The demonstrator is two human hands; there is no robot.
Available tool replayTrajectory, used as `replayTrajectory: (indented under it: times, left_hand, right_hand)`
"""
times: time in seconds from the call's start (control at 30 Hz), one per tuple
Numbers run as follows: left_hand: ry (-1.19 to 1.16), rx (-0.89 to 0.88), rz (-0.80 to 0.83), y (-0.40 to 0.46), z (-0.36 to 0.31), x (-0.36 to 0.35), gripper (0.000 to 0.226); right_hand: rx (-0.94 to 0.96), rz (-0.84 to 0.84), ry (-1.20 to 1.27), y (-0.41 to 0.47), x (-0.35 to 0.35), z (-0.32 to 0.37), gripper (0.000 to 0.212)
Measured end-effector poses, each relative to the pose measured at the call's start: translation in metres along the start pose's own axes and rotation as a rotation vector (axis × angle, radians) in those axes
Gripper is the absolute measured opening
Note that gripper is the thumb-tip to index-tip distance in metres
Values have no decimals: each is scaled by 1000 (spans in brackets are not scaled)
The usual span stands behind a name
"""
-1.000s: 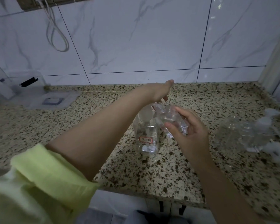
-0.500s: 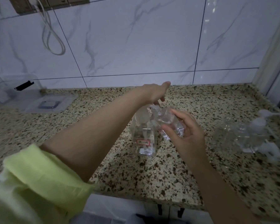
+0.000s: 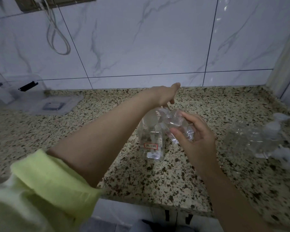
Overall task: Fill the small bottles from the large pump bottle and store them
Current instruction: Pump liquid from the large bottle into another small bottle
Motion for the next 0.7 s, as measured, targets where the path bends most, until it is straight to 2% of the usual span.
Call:
replayTrajectory:
  times: [0.4, 0.53, 0.7]
  left_hand:
    - [-17, 16, 3, -3, 1, 0, 80]
    - [-54, -8, -42, -3, 1, 6, 79]
    - [-43, -8, -9, -1, 0, 1, 80]
  right_hand:
    - [3, 8, -16, 0, -1, 1, 47]
    - [6, -10, -8, 0, 1, 2, 45]
    - [13, -8, -28, 0, 0, 2, 46]
Point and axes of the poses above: each hand's wrist, its own y-axis towards the middle knuckle, its own x-axis out of the back of the hand, z = x × y, the point moved 9 cm from there along y, towards the middle knuckle, and after that the axes turned 14 degrees about -x, right-handed, at the moved point
